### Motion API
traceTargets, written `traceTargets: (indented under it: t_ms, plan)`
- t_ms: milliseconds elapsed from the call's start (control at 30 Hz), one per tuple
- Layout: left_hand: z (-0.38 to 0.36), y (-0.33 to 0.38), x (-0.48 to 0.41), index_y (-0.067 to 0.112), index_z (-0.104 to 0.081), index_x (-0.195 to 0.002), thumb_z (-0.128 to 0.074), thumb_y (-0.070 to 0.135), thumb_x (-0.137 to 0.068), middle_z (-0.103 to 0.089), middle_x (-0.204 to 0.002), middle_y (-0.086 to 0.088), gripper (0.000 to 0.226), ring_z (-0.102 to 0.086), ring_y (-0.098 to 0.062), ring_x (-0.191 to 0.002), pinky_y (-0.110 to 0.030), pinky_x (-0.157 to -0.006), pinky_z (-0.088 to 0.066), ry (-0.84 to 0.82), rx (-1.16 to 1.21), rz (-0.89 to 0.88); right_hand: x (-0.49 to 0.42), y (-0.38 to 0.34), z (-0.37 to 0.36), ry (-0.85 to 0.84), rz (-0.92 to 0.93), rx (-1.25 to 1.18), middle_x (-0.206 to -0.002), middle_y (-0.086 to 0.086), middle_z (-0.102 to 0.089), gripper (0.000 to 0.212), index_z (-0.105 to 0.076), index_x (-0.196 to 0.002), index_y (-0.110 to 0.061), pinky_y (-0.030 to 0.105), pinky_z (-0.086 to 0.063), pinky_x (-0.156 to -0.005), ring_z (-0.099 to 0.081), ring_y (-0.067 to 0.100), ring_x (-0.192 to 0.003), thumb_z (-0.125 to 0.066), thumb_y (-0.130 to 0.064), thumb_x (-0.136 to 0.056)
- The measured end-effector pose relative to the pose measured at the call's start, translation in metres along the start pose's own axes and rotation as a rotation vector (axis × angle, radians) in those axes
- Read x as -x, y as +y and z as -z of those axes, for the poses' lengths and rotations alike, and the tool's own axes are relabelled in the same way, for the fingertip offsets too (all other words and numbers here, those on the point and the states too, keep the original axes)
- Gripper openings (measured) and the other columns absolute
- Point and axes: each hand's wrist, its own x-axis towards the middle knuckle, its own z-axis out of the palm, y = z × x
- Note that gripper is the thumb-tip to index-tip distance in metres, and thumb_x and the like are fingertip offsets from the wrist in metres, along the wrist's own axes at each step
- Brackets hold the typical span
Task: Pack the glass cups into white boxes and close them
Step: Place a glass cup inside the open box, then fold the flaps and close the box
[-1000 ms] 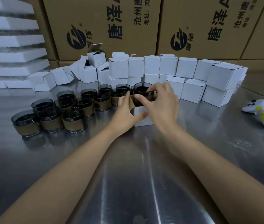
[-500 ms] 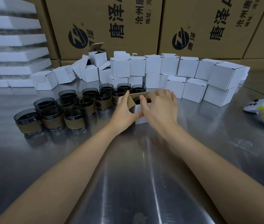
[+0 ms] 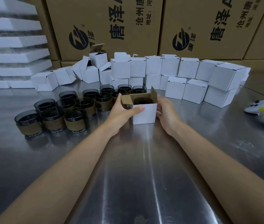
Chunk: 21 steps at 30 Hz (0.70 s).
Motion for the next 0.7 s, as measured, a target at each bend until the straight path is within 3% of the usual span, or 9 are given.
traceTargets:
  t_ms: [33, 100, 200, 267, 333, 433, 500, 600, 700]
  plan:
    - [0.000, 0.000, 0.000, 0.021, -0.055, -0.119, -0.085, 0.016, -0.072, -0.071, -0.107, 0.012, 0.056, -0.066, -0.006, -0.103, -0.039, -0.102, -0.048, -0.009, 0.011, -0.020, 0.000, 0.001, -0.001, -0.018, 0.001, 0.006, -0.113, 0.015, -0.069, 0.037, -0.059, -0.124, -0.004, 0.029, -0.052, -0.084, -0.067, 0.023, -0.100, -0.051, -0.029, -0.099]
    - [-0.001, 0.002, 0.002, 0.013, -0.056, -0.119, -0.082, 0.012, -0.075, -0.069, -0.114, -0.002, 0.052, -0.065, -0.018, -0.108, -0.042, -0.100, -0.050, -0.013, 0.031, -0.030, 0.000, 0.001, 0.001, -0.015, 0.004, 0.038, -0.109, 0.012, -0.070, 0.033, -0.062, -0.117, -0.007, 0.031, -0.049, -0.090, -0.066, 0.023, -0.100, -0.053, -0.031, -0.097]
    - [-0.004, 0.006, 0.004, 0.015, -0.060, -0.121, -0.077, 0.015, -0.081, -0.071, -0.113, -0.001, 0.043, -0.067, -0.013, -0.105, -0.036, -0.095, -0.052, -0.055, -0.002, -0.036, 0.000, -0.001, 0.002, -0.036, 0.006, 0.140, -0.083, 0.002, -0.070, 0.014, -0.067, -0.087, -0.019, 0.030, -0.049, -0.081, -0.063, 0.018, -0.083, -0.055, -0.024, -0.093]
    - [-0.006, 0.011, 0.008, 0.020, -0.064, -0.114, -0.062, 0.036, -0.092, -0.073, -0.105, 0.006, 0.028, -0.067, -0.006, -0.100, -0.030, -0.092, -0.049, -0.079, 0.007, -0.005, 0.001, -0.002, 0.001, -0.033, 0.016, 0.181, -0.074, -0.001, -0.065, 0.016, -0.064, -0.076, -0.020, 0.029, -0.047, -0.074, -0.058, 0.017, -0.076, -0.055, -0.021, -0.089]
    - [-0.006, 0.015, 0.008, 0.025, -0.068, -0.107, -0.029, 0.064, -0.093, -0.072, -0.107, 0.005, 0.057, -0.064, -0.009, -0.108, -0.032, -0.100, -0.045, -0.057, 0.154, 0.060, 0.002, -0.003, 0.000, -0.011, 0.013, 0.172, -0.071, -0.002, -0.061, 0.016, -0.062, -0.072, -0.021, 0.027, -0.045, -0.068, -0.055, 0.017, -0.073, -0.055, -0.019, -0.086]
    - [0.000, 0.012, 0.002, 0.024, -0.063, -0.112, -0.004, 0.062, -0.097, -0.065, -0.120, -0.006, 0.072, -0.055, -0.024, -0.122, -0.039, -0.109, -0.037, 0.004, 0.344, 0.084, 0.003, -0.002, -0.002, -0.016, 0.001, 0.152, -0.071, -0.003, -0.059, 0.013, -0.061, -0.076, -0.019, 0.026, -0.044, -0.065, -0.054, 0.016, -0.072, -0.053, -0.018, -0.086]
    - [0.001, 0.010, 0.001, 0.020, -0.060, -0.119, -0.010, 0.050, -0.104, -0.061, -0.122, -0.011, 0.060, -0.053, -0.027, -0.118, -0.039, -0.108, -0.037, 0.009, 0.363, 0.086, 0.004, -0.001, -0.001, -0.030, -0.004, 0.146, -0.079, 0.002, -0.058, 0.007, -0.059, -0.084, -0.016, 0.027, -0.042, -0.068, -0.053, 0.017, -0.076, -0.053, -0.019, -0.086]
    - [-0.001, 0.010, -0.001, 0.022, -0.063, -0.112, -0.030, 0.042, -0.104, -0.064, -0.114, -0.007, 0.039, -0.055, -0.020, -0.107, -0.035, -0.103, -0.041, -0.011, 0.297, 0.093, 0.007, -0.001, -0.002, -0.056, 0.011, 0.160, -0.085, 0.005, -0.054, 0.014, -0.056, -0.090, -0.017, 0.031, -0.040, -0.071, -0.050, 0.019, -0.081, -0.052, -0.024, -0.078]
    - [-0.002, 0.009, -0.001, 0.022, -0.064, -0.110, -0.044, 0.044, -0.100, -0.070, -0.090, 0.008, 0.031, -0.062, -0.008, -0.083, -0.019, -0.075, -0.046, -0.037, 0.173, 0.057, 0.009, 0.000, -0.006, -0.099, 0.047, 0.183, -0.087, 0.004, -0.057, 0.025, -0.059, -0.091, -0.017, 0.031, -0.041, -0.076, -0.052, 0.018, -0.082, -0.051, -0.028, -0.070]
